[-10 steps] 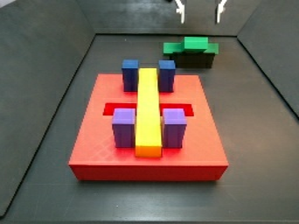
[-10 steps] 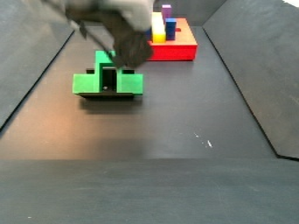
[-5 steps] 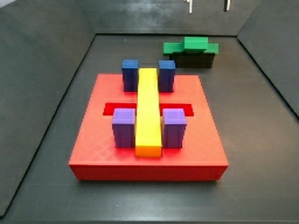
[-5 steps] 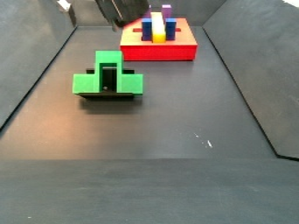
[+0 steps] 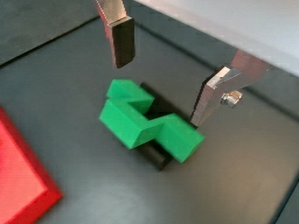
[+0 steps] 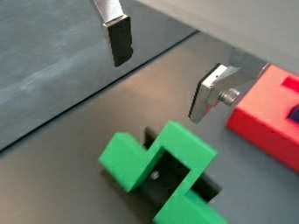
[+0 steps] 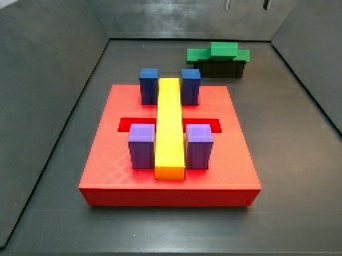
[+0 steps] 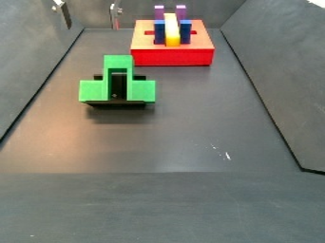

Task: Pick up the green object. Move up. Place the green object on the fixture. Regrasp the green object. Move to above the board. Insert the green object.
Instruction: Regrasp the green object.

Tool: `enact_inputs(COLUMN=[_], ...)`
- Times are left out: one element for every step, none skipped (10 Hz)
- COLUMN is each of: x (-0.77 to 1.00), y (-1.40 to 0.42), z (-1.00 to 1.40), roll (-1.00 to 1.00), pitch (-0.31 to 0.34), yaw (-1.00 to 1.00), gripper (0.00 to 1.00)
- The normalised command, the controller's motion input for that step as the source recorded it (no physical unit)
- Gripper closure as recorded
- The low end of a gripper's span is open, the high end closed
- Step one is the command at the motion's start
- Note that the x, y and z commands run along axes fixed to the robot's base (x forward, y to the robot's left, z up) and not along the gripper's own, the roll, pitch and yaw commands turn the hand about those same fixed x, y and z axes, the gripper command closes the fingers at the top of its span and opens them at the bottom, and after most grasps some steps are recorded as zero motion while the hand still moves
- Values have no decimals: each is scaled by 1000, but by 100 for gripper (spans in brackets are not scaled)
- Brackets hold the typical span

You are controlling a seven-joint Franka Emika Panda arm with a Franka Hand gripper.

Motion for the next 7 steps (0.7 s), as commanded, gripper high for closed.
enact_inputs(x=[300,311,306,303,306,297,291], y=[0,0,0,0,0,0,0], z=[0,9,11,20,6,0,0], roll=[1000,1000,1000,1000,1000,1000,1000], pitch=[263,289,294,294,294,294,294], yaw=[300,274,269,271,271,274,274], gripper=[0,0,0,0,0,0,0])
